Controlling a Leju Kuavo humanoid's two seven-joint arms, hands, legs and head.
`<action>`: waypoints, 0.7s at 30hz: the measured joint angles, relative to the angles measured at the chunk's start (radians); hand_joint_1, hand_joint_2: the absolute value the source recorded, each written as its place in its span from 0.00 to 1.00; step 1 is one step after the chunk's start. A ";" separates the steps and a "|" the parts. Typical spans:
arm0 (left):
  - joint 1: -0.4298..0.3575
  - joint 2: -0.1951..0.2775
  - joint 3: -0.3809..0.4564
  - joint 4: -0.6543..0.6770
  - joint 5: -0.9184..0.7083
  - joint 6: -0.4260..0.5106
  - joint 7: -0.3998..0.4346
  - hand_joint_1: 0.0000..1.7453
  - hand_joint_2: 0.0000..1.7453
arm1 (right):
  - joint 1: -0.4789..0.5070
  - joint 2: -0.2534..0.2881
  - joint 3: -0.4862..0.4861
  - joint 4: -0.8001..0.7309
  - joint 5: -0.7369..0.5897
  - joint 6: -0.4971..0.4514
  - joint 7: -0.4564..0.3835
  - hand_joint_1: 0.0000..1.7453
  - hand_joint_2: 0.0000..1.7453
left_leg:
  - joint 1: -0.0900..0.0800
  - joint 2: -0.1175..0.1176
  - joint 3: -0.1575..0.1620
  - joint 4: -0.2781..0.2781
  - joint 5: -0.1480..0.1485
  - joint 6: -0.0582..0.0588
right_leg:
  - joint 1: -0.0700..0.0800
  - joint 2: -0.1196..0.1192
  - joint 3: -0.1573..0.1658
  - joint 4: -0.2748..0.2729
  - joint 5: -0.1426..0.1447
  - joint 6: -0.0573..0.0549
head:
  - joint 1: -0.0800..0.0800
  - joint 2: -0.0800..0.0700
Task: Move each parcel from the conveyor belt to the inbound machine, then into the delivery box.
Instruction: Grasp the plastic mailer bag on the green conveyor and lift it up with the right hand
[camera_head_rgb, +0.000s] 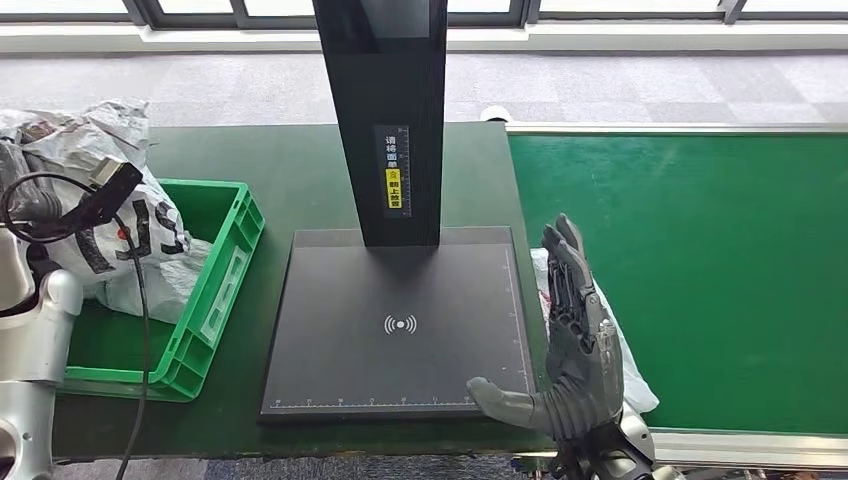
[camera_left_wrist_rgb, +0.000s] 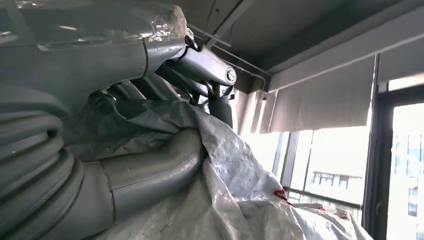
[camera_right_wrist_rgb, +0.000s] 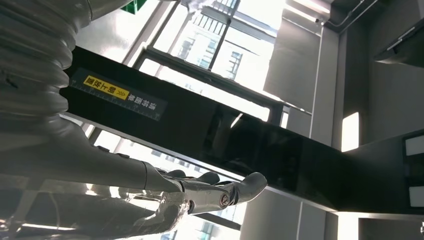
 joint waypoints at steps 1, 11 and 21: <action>0.007 0.002 0.000 0.022 0.001 0.010 0.000 1.00 1.00 | 0.000 0.000 0.000 0.000 0.001 -0.003 -0.001 0.00 1.00 | 0.000 0.000 0.000 0.000 0.000 0.000 | 0.000 0.000 0.000 0.000 0.000 0.000 | 0.000 0.000; 0.063 0.006 -0.022 0.166 -0.002 0.051 0.079 1.00 1.00 | 0.009 -0.003 0.000 0.001 0.013 -0.009 -0.008 0.00 1.00 | -0.001 0.002 0.000 0.000 0.000 0.000 | -0.001 0.002 -0.001 0.000 0.000 0.000 | 0.000 0.000; 0.099 -0.032 -0.033 0.165 0.002 0.056 0.073 0.00 0.00 | 0.011 -0.031 0.000 0.002 -0.018 -0.030 -0.020 0.00 1.00 | -0.001 0.001 0.000 0.000 0.000 0.000 | -0.001 0.001 -0.001 0.000 0.000 0.000 | 0.000 0.000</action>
